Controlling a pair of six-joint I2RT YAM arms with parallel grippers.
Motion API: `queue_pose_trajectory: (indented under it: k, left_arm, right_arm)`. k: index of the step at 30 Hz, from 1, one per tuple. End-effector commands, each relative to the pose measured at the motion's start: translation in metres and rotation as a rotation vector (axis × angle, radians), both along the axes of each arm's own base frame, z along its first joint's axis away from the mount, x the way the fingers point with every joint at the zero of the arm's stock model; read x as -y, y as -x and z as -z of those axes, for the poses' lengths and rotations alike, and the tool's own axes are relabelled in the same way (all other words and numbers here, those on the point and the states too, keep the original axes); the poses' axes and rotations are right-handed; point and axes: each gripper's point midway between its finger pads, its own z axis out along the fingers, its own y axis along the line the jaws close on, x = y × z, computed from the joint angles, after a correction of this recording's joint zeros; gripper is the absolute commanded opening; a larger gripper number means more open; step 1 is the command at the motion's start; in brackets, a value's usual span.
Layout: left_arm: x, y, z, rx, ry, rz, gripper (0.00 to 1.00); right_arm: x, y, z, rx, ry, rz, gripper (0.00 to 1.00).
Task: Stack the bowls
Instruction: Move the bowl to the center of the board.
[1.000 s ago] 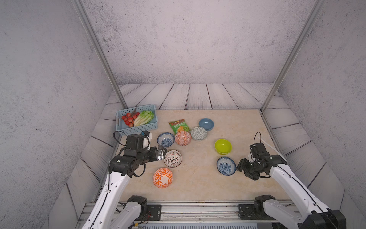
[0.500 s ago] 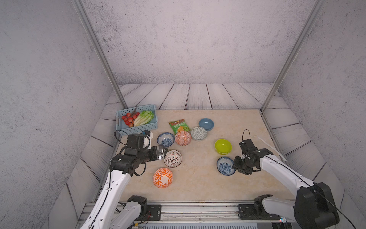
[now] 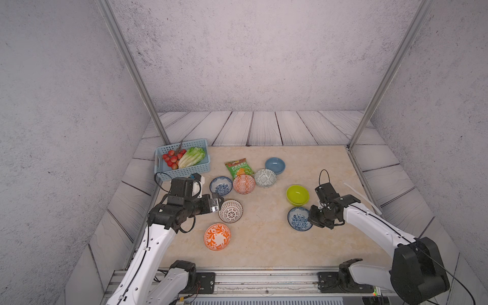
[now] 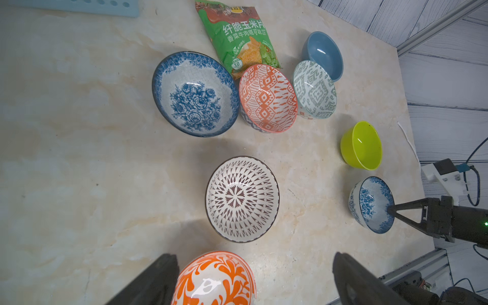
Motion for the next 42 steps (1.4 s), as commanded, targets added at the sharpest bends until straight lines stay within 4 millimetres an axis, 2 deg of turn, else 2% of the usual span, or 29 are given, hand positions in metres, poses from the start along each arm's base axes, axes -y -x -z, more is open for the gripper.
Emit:
queue_pose_trajectory:
  k: [1, 7, 13, 19, 26, 36, 42]
  left_arm:
    - [0.003, 0.002, 0.003, -0.004, -0.002, 0.021, 0.98]
    - [0.003, 0.001, 0.004, -0.008, -0.002, 0.022, 0.98]
    - [0.003, 0.000, 0.005, -0.012, -0.003, 0.020, 0.97]
    - [0.003, 0.001, 0.005, -0.014, -0.003, 0.020, 0.97]
    - [0.004, 0.000, 0.006, -0.016, -0.003, 0.021, 0.97]
    - [0.004, 0.000, 0.008, -0.023, -0.002, 0.023, 0.97]
    - [0.004, 0.000, 0.008, -0.027, -0.003, 0.023, 0.97]
  right_arm:
    - [0.008, 0.002, 0.001, -0.021, 0.054, 0.000, 0.00]
    - [-0.009, -0.001, -0.001, -0.006, 0.002, -0.050, 0.00]
    - [-0.040, -0.006, -0.009, 0.009, -0.031, -0.112, 0.00]
    - [-0.069, -0.023, -0.010, 0.013, -0.048, -0.155, 0.00]
    - [-0.096, -0.054, -0.008, 0.017, -0.078, -0.164, 0.00]
    - [-0.112, -0.094, -0.009, 0.031, -0.041, -0.173, 0.00]
    - [-0.116, -0.104, 0.000, 0.025, -0.035, -0.161, 0.00]
